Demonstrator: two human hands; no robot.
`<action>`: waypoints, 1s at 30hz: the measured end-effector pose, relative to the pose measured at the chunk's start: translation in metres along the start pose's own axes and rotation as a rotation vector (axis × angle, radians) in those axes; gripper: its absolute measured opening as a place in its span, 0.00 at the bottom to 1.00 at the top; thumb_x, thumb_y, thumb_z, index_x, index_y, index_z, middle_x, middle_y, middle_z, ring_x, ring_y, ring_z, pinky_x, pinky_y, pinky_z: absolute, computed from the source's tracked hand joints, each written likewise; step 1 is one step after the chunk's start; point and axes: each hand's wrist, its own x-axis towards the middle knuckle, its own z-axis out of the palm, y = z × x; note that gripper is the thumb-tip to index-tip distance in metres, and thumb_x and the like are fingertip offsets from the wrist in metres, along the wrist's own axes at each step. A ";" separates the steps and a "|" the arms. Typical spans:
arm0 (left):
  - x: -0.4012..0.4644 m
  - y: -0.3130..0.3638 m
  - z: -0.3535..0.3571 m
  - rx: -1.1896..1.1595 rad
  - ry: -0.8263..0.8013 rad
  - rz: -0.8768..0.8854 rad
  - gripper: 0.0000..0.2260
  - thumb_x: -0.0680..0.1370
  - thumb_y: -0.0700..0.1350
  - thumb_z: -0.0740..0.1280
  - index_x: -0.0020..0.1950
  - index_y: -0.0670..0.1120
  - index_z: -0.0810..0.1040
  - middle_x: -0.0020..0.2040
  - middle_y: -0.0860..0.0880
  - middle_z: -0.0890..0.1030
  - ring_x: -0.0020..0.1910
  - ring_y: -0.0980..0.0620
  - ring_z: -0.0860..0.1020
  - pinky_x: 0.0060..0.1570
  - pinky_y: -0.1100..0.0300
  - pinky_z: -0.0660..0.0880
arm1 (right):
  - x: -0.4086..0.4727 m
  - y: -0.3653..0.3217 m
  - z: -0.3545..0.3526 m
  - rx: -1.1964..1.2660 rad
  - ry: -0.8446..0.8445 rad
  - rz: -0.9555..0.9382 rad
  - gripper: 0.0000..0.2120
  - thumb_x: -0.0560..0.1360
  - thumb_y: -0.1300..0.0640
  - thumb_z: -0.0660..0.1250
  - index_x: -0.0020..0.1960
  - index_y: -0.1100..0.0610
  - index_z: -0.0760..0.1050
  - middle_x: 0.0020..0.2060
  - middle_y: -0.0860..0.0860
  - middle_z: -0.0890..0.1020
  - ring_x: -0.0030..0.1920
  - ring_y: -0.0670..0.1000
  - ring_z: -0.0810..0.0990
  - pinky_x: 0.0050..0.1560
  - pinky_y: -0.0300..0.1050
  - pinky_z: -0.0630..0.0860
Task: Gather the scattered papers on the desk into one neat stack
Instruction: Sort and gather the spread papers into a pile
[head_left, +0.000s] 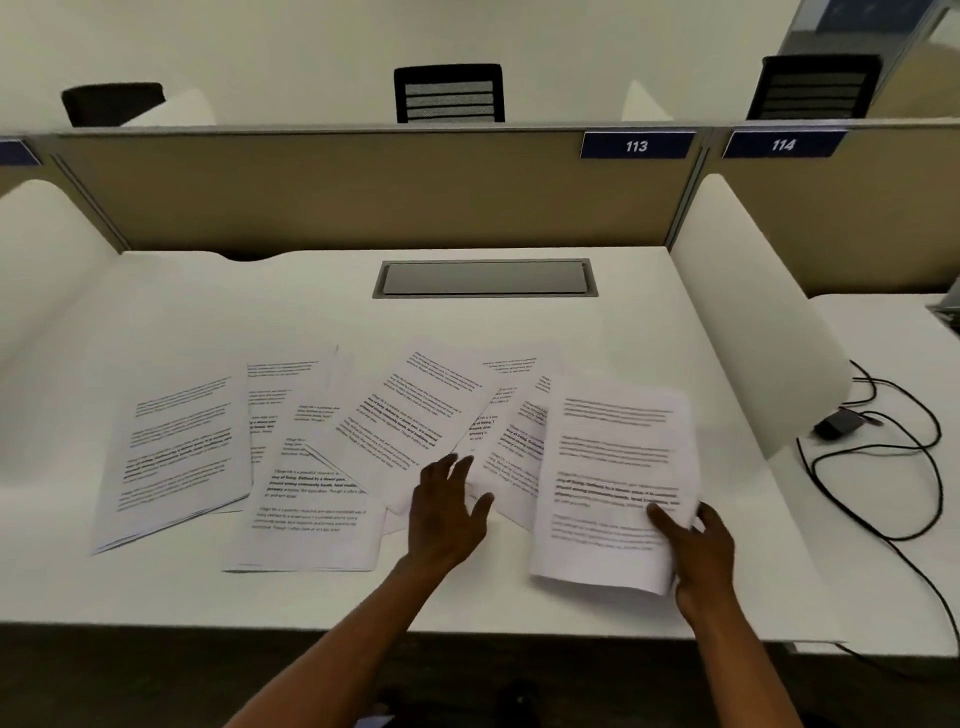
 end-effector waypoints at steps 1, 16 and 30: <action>0.009 0.006 0.004 0.026 -0.039 0.013 0.31 0.76 0.59 0.65 0.77 0.50 0.63 0.76 0.49 0.65 0.75 0.48 0.61 0.72 0.51 0.62 | -0.001 0.003 -0.003 0.000 0.038 0.013 0.25 0.69 0.65 0.76 0.64 0.60 0.74 0.60 0.59 0.80 0.54 0.58 0.81 0.60 0.51 0.75; 0.062 0.025 0.008 0.096 -0.282 -0.123 0.52 0.70 0.47 0.74 0.80 0.50 0.39 0.68 0.41 0.68 0.66 0.42 0.69 0.67 0.47 0.63 | -0.022 0.013 0.027 -0.346 0.127 -0.007 0.21 0.74 0.61 0.70 0.66 0.56 0.72 0.61 0.57 0.80 0.53 0.55 0.79 0.55 0.46 0.74; 0.083 0.042 -0.004 -0.560 -0.531 -0.108 0.32 0.72 0.43 0.75 0.73 0.49 0.67 0.67 0.49 0.76 0.66 0.46 0.75 0.67 0.51 0.72 | -0.027 0.023 0.070 -0.647 0.167 -0.096 0.20 0.72 0.52 0.74 0.62 0.57 0.78 0.55 0.56 0.83 0.51 0.55 0.81 0.55 0.50 0.79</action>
